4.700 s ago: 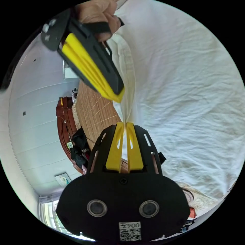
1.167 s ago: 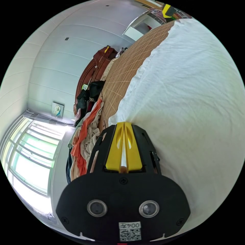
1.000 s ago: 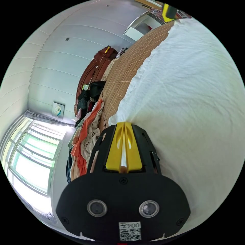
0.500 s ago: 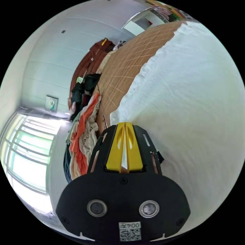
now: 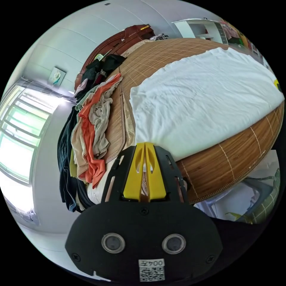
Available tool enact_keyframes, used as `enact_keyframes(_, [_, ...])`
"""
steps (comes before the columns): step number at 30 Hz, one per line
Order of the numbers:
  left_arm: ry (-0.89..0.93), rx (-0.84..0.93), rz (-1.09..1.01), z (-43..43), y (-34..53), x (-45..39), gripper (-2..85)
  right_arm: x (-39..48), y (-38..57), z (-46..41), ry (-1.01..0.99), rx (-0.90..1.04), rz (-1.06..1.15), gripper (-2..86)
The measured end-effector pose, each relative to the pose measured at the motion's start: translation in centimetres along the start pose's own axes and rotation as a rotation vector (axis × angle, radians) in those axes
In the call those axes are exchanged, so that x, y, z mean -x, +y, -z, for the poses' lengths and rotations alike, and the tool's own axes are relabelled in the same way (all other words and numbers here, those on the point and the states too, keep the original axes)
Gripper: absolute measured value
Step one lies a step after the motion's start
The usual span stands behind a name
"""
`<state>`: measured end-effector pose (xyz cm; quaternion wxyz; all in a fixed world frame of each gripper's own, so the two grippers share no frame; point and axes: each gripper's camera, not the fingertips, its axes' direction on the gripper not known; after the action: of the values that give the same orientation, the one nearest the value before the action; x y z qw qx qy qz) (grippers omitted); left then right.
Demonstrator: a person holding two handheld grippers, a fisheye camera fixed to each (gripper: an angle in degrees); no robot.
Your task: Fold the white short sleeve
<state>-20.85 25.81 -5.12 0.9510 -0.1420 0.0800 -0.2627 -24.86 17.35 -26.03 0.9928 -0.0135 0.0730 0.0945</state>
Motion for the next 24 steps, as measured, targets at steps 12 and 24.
enact_keyframes(12, [0.086,-0.118,0.028,1.2,2.5,3.3,0.2,0.5,2.3,-0.1,-0.014,-0.037,-0.046,6.4])
enact_keyframes(24, [0.131,-0.103,0.118,2.2,3.0,5.6,0.3,-2.0,3.9,-0.7,-0.093,-0.064,-0.130,6.1])
